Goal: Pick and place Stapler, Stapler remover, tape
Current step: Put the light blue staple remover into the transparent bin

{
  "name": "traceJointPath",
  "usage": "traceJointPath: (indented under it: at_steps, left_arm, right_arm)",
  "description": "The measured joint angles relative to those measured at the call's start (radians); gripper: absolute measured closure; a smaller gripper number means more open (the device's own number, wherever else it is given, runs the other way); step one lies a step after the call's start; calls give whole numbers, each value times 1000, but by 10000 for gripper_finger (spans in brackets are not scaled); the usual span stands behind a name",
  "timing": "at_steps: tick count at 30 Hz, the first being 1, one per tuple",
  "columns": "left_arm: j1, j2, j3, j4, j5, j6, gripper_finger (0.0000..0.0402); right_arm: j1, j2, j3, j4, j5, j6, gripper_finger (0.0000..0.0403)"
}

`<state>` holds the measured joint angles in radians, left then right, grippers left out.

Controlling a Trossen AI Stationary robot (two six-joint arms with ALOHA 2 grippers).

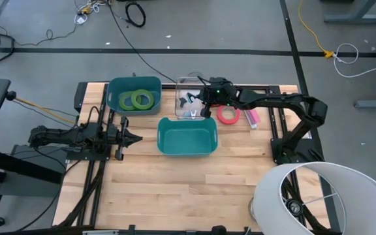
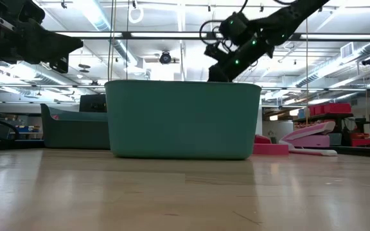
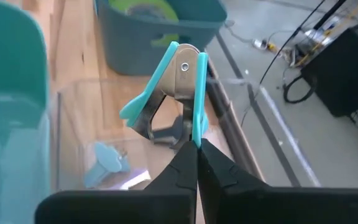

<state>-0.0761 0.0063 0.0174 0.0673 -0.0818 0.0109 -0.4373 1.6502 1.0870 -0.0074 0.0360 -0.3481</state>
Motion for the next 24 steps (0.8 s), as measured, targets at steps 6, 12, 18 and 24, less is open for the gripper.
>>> traceJointPath:
  at_steps: [6,12,18,24]
  left_arm:
    - [0,0,0,0,0,0,399]
    - [0,0,0,0,0,0,399]
    - [0,0,0,0,0,0,399]
    - [0,0,0,0,0,0,399]
  right_arm:
    - [-20,62,0,14,1,0,399]
    - [-31,79,0,20,1,0,399]
    - [-55,78,0,31,0,87,399]
    - [-75,78,0,32,15,130,399]
